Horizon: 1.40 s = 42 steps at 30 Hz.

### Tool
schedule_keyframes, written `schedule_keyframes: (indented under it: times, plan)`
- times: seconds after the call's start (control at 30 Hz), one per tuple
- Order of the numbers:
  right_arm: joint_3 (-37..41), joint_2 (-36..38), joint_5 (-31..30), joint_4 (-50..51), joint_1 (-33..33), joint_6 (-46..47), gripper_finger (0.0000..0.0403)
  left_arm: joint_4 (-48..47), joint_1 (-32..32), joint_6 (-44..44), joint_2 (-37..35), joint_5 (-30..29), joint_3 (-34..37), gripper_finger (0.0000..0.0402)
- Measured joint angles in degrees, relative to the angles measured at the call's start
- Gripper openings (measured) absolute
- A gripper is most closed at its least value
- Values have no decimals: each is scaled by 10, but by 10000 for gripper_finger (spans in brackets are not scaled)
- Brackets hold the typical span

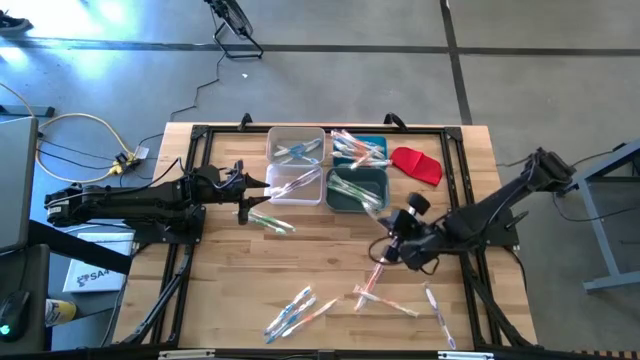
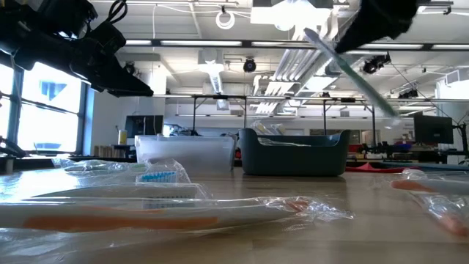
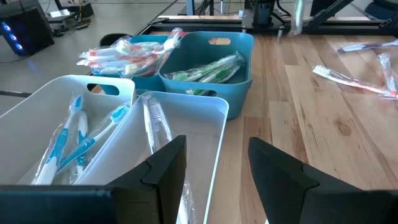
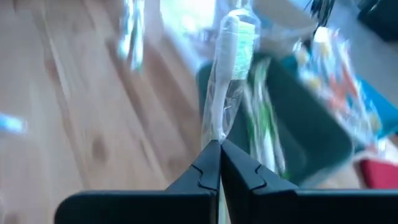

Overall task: Pick & Place Toothbrushes
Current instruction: Put the green toothbrush into the green bin

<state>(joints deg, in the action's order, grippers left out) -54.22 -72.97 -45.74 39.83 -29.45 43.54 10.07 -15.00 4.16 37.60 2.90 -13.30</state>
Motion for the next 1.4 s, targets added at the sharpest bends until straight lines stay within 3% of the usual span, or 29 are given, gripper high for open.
schedule_keyframes:
  times: [0.13, 0.43, 0.73, 1.07, 1.4]
  plan:
    - [-4, 0, -27, -92, 38, -84, 3, 0, 0, 0, 0, 0, 0, 171]
    - [-4, -23, -22, -272, 123, -285, 3, 0, 0, 0, 0, 0, 0, 171]
    - [-4, -73, 27, -280, 193, -318, 3, 0, 0, 0, 0, 0, 0, 171]
    - [-4, -124, 33, -246, 264, -318, 3, 0, 0, 0, 0, 0, 0, 171]
    - [-4, -167, 100, -233, 312, -362, 3, 0, 0, 0, 0, 0, 0, 171]
